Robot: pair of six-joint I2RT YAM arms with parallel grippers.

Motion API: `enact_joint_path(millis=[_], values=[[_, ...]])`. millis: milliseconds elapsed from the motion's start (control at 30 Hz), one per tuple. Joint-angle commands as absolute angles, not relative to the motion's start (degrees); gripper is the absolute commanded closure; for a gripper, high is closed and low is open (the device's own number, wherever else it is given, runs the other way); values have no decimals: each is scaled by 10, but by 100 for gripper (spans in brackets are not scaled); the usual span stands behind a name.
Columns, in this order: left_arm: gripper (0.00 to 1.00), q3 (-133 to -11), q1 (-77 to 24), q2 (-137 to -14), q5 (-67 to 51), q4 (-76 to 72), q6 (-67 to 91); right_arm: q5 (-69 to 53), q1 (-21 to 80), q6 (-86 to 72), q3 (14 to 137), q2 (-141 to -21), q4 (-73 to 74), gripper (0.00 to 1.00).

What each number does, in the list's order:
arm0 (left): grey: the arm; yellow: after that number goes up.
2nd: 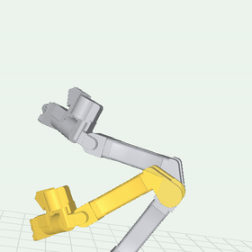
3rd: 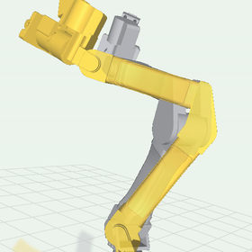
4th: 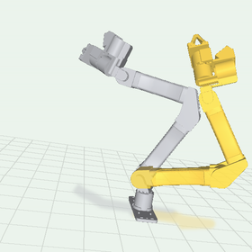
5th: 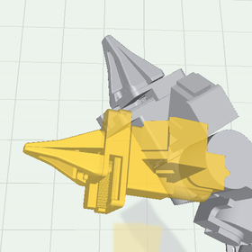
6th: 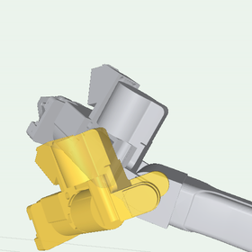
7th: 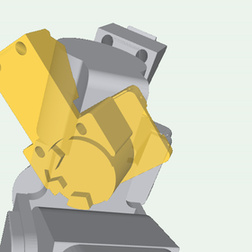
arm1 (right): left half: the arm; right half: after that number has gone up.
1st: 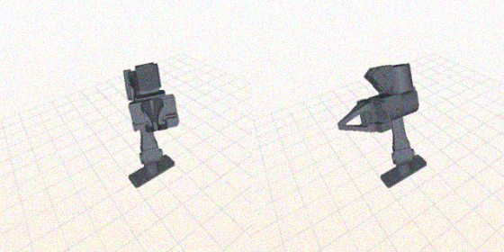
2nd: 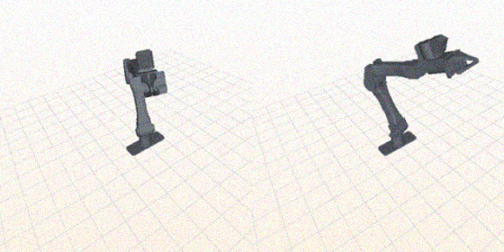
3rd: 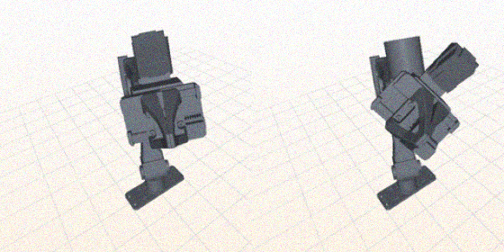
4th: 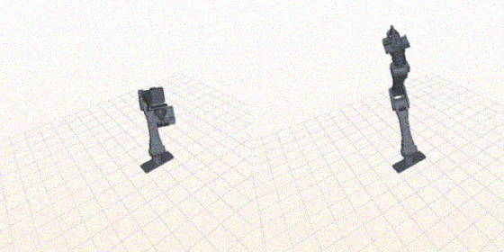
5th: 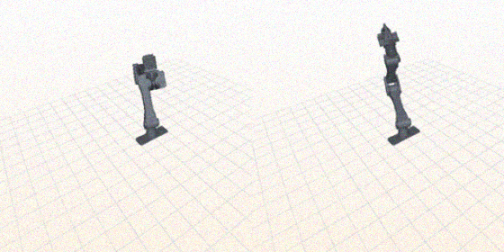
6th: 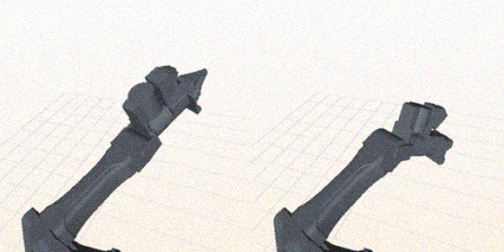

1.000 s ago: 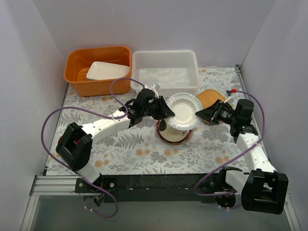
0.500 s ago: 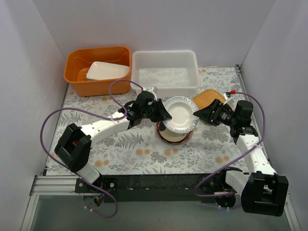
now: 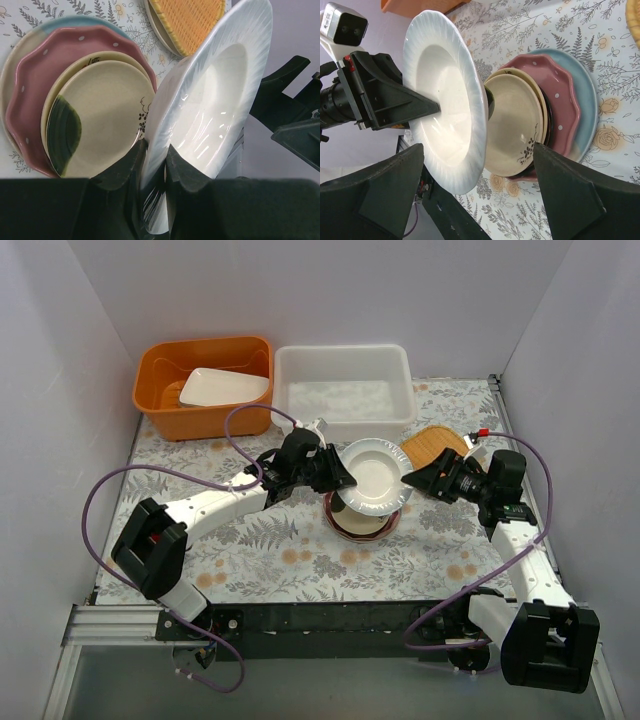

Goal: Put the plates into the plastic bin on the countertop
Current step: Place the plate in the plastic bin.

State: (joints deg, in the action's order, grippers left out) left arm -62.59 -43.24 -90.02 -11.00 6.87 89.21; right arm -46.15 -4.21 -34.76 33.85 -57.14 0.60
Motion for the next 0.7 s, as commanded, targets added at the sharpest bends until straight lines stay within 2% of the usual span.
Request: enact_joint_path(millis=[0,667], values=[[100,-667,-434,-879,-112,36,887,-466,-40,-330,341,-558,14,3],[100,-848,-405,-1002,-120,124,830,-501,-40,-313,303,-518,22,2]])
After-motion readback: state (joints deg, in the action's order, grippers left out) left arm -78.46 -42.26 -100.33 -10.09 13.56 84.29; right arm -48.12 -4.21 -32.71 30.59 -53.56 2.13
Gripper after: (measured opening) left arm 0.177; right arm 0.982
